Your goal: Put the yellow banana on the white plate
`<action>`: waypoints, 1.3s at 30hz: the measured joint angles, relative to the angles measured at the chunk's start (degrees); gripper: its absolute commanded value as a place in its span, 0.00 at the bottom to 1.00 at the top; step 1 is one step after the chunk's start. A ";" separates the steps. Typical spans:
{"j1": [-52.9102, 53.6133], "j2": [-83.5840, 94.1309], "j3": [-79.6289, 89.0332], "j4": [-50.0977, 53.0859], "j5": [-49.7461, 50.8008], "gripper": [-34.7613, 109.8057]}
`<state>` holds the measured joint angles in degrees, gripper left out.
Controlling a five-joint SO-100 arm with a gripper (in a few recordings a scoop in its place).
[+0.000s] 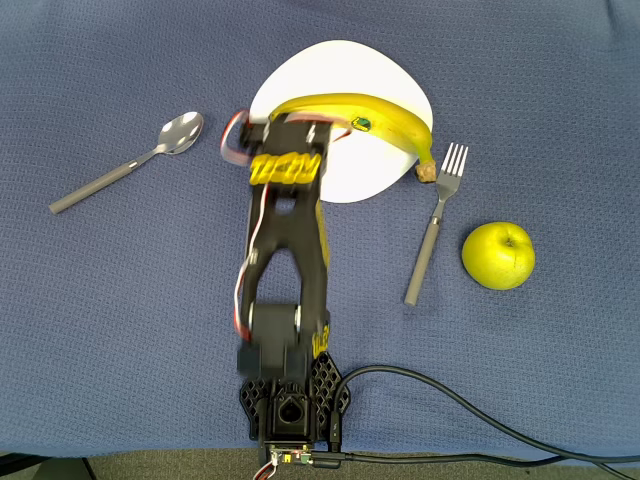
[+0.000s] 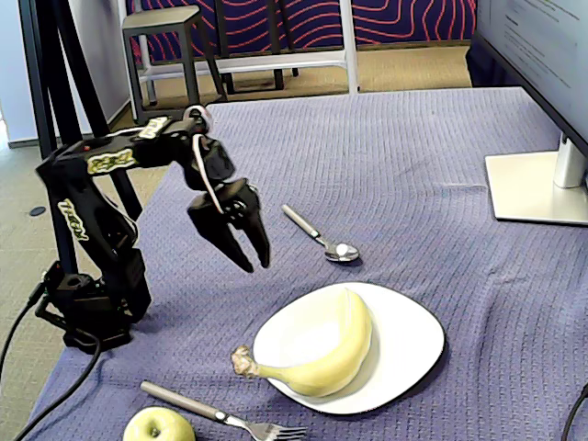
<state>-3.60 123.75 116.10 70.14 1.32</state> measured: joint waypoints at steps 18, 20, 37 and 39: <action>-8.09 48.78 42.54 -0.97 -10.72 0.24; -8.09 49.13 44.82 -0.97 -11.69 0.24; -6.77 51.50 47.46 -2.02 -6.68 0.24; -6.77 52.21 47.46 -2.02 -6.42 0.24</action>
<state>-10.37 175.96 163.56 68.12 -5.10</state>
